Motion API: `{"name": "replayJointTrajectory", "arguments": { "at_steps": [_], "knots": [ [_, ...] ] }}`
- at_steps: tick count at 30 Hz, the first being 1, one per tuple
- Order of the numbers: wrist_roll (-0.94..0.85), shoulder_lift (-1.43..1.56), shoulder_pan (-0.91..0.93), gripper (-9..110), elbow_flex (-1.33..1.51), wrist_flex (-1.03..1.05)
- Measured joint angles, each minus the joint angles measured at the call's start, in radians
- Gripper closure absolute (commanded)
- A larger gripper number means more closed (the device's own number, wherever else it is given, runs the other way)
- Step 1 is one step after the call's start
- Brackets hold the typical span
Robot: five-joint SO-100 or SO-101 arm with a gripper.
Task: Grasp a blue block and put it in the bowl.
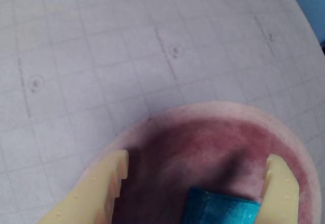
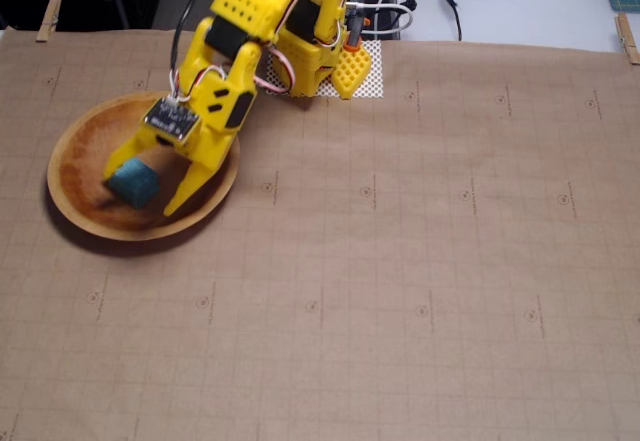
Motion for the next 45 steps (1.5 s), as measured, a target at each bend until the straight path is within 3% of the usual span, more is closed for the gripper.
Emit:
{"name": "replayJointTrajectory", "arguments": {
  "at_steps": [16, 26, 45],
  "knots": [
    [0.002, 0.446, -0.066, 69, -0.103, 0.37],
    [0.12, 0.664, -0.158, 70, -0.112, 0.502],
    [0.167, 1.022, -0.314, 98, -0.114, 0.873]
  ]
}}
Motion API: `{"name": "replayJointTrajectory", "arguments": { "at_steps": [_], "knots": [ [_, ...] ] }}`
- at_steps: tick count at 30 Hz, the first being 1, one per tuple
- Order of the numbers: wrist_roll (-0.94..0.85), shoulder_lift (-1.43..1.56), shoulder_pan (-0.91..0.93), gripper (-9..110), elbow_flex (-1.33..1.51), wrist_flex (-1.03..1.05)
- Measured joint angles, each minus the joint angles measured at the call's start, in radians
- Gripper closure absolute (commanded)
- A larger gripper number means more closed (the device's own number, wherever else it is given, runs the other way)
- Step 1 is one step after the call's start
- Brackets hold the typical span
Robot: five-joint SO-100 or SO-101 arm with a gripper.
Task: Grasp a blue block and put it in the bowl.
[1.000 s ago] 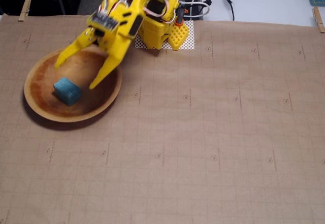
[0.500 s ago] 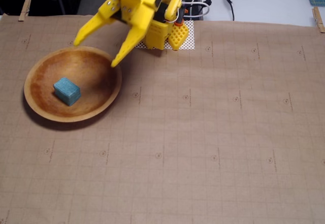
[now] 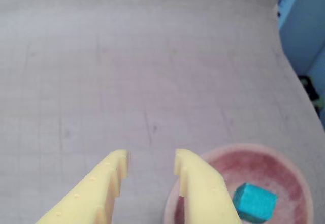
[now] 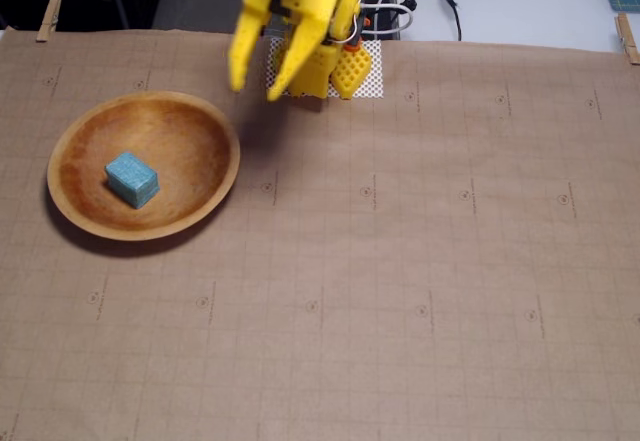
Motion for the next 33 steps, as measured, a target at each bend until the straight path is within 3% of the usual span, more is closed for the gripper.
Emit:
{"name": "replayJointTrajectory", "arguments": {
  "at_steps": [6, 23, 33],
  "knots": [
    [0.0, 0.074, -0.061, 103, 0.009, 0.094],
    [0.0, 0.373, -0.212, 105, 0.446, 0.114],
    [0.0, 0.374, -0.267, 105, 0.698, -0.084]
  ]
}}
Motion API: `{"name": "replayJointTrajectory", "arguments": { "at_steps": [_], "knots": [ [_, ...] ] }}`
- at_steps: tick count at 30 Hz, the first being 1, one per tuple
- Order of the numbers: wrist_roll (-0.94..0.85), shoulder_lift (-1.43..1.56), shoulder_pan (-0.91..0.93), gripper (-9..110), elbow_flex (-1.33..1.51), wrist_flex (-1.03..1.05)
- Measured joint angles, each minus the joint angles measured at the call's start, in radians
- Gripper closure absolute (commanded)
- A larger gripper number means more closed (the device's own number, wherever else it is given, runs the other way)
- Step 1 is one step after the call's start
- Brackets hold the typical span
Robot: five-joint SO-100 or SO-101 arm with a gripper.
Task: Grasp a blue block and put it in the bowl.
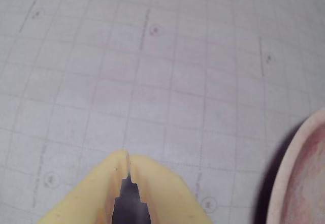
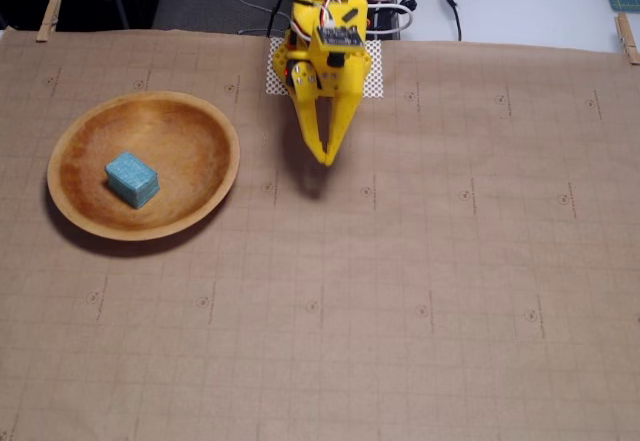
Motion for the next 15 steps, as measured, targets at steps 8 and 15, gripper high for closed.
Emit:
{"name": "replayJointTrajectory", "arguments": {
  "at_steps": [8, 15],
  "knots": [
    [0.0, 0.0, 0.002, 105, 0.083, -0.015],
    [0.0, 0.0, 0.002, 105, 0.083, 0.002]
  ]
}}
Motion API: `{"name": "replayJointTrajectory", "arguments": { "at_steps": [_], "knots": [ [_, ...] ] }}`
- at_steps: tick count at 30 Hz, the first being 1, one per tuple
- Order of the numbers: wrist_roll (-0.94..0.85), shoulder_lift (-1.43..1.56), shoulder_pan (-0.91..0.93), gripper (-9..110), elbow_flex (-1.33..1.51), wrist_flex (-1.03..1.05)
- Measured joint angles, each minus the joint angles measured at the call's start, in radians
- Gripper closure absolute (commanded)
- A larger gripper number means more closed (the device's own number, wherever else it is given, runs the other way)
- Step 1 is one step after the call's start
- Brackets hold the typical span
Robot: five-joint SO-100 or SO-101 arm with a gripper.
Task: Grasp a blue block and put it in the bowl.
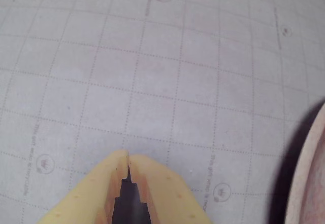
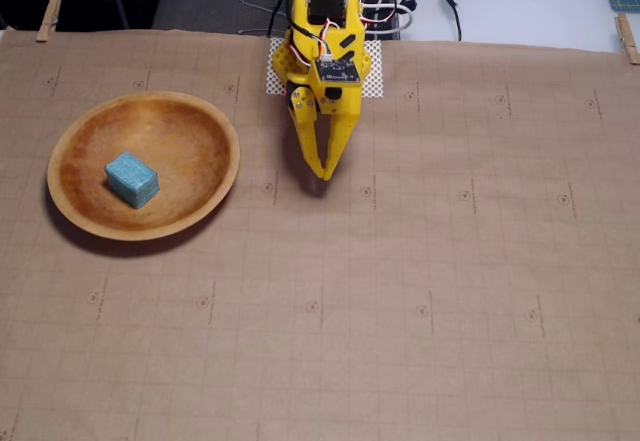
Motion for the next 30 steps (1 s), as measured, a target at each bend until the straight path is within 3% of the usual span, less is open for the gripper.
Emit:
{"name": "replayJointTrajectory", "arguments": {
  "at_steps": [14, 30],
  "knots": [
    [0.0, 0.0, 0.0, 105, 0.0, 0.218],
    [0.0, 0.0, 0.0, 105, 0.0, 0.218]
  ]
}}
